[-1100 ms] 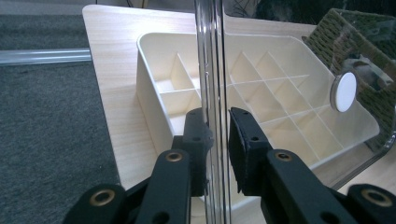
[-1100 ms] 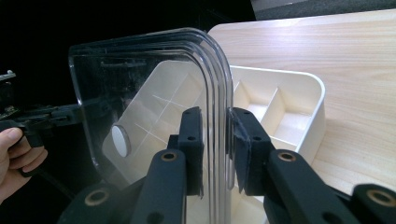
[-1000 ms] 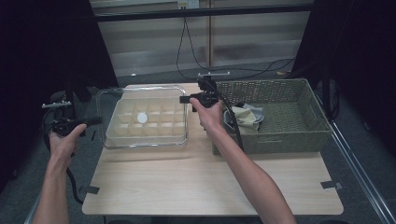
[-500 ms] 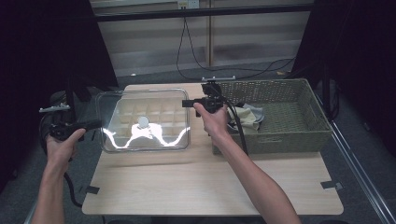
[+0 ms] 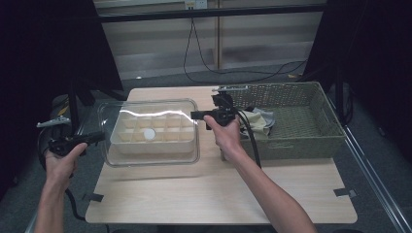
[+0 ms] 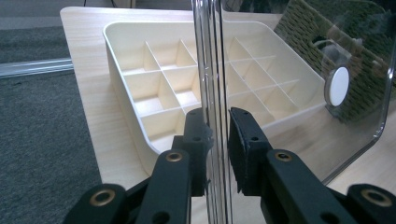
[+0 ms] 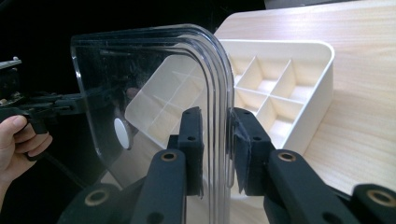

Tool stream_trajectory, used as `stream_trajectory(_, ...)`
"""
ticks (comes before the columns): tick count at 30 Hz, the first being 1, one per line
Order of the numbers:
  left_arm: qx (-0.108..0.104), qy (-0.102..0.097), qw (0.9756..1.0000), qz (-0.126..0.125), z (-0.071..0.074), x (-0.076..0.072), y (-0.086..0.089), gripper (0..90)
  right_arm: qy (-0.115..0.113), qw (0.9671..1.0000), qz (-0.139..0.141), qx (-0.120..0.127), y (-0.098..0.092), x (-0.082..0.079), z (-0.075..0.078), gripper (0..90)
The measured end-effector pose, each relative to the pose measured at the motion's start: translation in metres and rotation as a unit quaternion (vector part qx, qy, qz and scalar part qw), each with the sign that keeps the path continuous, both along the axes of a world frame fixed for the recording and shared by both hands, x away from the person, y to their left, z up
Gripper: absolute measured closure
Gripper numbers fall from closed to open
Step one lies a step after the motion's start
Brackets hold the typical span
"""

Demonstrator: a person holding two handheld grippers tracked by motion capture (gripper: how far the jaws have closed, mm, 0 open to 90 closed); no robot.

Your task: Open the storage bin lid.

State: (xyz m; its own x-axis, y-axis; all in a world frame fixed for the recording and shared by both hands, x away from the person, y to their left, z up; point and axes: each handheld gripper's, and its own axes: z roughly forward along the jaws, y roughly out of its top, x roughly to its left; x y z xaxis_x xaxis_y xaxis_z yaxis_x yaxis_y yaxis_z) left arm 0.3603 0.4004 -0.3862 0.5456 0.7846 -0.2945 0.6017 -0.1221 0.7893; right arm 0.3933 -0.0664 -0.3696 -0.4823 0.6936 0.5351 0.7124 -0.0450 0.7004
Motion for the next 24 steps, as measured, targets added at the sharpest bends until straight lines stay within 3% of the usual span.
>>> stream_trajectory(14,0.014,0.005,0.9999,0.007,-0.004,-0.024,0.0,77.8,-0.002,0.9999,0.015,0.006,0.0,-0.027,-0.006,75.7)
stream_trajectory(24,0.001,0.002,1.0,0.008,-0.011,-0.044,0.008,78.5,-0.007,0.9994,0.032,-0.008,0.006,-0.045,-0.012,75.6)
